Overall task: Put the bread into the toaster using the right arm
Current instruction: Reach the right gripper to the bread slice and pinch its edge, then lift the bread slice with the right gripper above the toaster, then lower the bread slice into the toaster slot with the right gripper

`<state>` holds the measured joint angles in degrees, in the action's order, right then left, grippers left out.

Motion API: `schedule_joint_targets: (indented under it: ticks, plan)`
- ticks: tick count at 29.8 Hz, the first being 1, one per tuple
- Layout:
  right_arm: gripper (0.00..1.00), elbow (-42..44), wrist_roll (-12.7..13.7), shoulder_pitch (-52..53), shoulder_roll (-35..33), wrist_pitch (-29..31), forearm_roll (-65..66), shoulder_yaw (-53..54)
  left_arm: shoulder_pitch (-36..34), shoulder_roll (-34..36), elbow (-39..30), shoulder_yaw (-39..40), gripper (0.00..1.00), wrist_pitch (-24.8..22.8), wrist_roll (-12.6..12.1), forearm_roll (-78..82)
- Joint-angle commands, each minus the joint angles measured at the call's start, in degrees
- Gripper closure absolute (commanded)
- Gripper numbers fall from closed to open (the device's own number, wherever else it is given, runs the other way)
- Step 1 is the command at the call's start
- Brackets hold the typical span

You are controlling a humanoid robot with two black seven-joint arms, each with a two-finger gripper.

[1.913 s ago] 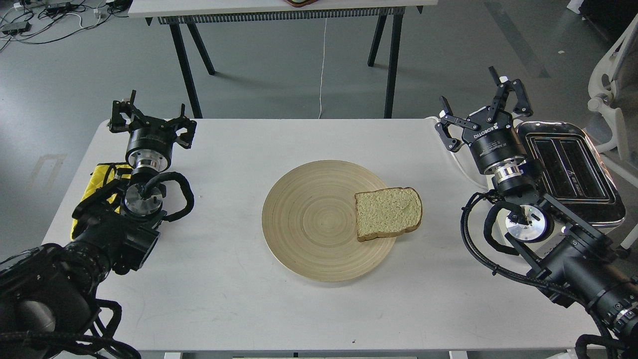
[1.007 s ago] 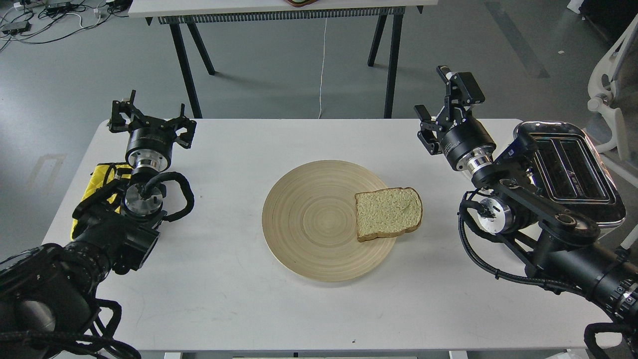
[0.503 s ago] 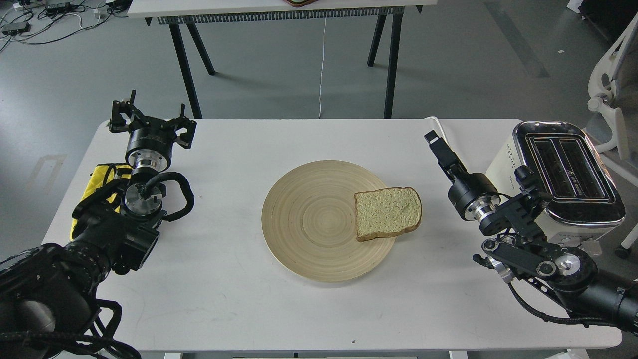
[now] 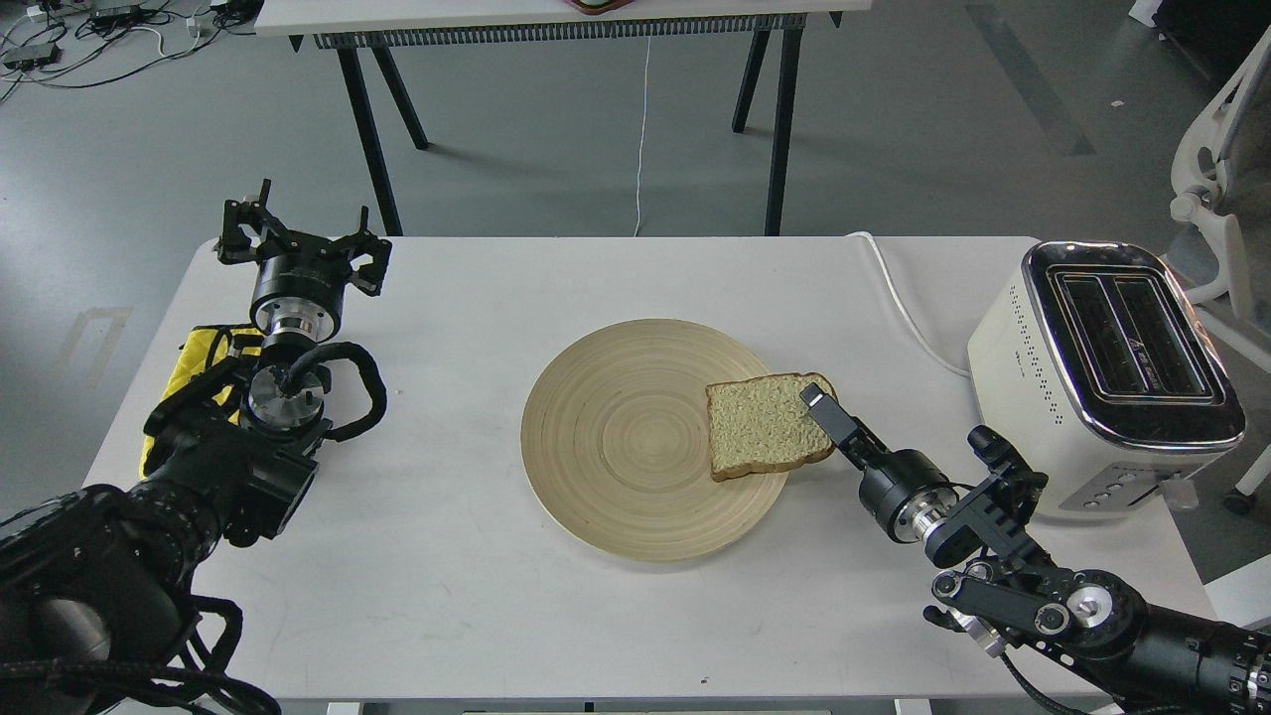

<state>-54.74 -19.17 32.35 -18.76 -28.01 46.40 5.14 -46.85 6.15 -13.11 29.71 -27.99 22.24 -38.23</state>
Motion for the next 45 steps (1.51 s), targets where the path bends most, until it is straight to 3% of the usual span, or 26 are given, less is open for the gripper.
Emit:
schedule_joint_targets:
  ticks: [1,6,11,19,23,29,37,45]
  plan:
    - [0.47,-0.1,-0.1,0.0,0.1,0.0,0.0,0.0,0.0,0.0,0.0,0.0,0.0,0.0,0.0,0.0]
    - [0.66,-0.2,-0.1,-0.3,0.5,0.0,0.0,0.0,0.0,0.0,0.0,0.0,0.0,0.0,0.0,0.0]
    - [0.99,-0.4,-0.1,-0.2,0.7,0.0,-0.2,0.9,0.0,0.0,-0.1,0.0,0.0,0.0,0.0,0.0]
    - [1.0,-6.9,-0.5,0.3,-0.6,0.0,-0.4,3.6,0.0,0.0,-0.1,0.0,0.0,0.0,0.0,0.0]
    - [1.0,-13.8,-0.8,0.1,-5.1,0.0,-0.3,9.6,0.0,0.0,0.0,0.0,0.0,0.0,0.0,0.0]
    - [1.0,-25.4,-0.3,0.2,-20.4,0.0,-0.4,20.2,0.0,0.0,0.0,0.0,0.0,0.0,0.0,0.0]
    - [1.0,-26.6,-0.9,0.0,-44.1,0.0,1.3,19.6,0.0,0.0,0.0,0.0,0.0,0.0,0.0,0.0]
    - [1.0,-26.3,-2.3,-0.3,-53.1,0.0,5.4,13.5,0.0,0.0,0.0,0.0,0.0,0.0,0.0,0.0]
